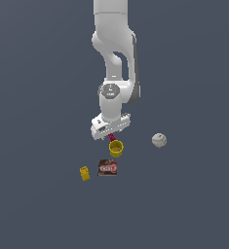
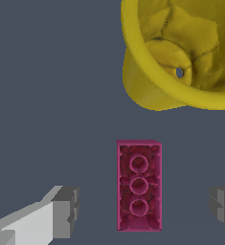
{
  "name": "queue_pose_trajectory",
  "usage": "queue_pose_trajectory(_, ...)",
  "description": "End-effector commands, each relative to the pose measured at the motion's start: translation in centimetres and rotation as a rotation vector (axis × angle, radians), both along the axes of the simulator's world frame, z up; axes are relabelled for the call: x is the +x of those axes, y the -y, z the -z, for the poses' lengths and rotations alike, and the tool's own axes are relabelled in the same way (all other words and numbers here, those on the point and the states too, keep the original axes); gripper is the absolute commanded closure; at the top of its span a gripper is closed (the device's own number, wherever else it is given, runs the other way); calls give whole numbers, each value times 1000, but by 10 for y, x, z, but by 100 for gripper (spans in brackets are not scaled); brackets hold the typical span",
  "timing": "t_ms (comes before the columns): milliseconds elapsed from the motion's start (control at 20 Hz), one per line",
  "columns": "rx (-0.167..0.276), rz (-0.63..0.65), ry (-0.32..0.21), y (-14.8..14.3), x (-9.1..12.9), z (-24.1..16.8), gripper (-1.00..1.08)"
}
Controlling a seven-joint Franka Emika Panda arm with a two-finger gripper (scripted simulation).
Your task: Pick up a designated object from a clutter of objects.
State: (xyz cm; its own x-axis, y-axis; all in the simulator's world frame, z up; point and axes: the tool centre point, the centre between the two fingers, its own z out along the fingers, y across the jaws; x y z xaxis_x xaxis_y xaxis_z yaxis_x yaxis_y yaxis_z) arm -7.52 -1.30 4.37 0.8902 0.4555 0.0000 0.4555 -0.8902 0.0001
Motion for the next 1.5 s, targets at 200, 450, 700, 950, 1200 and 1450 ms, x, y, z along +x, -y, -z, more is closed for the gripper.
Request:
queue_pose_trajectory(200, 0, -2, 0, 0, -1, 26, -92)
queue_pose_trajectory(450, 0, -2, 0, 0, -1, 32, -92)
queue_pose_trajectory(700, 0, -2, 0, 0, -1, 32, 108)
queue_pose_trajectory(950, 0, -2, 0, 0, -1, 32, 108)
queue_pose_trajectory(1200, 0, -1, 0, 0, 0, 28, 108)
queue_pose_trajectory(1450, 0, -1, 0, -3, 1, 13, 108)
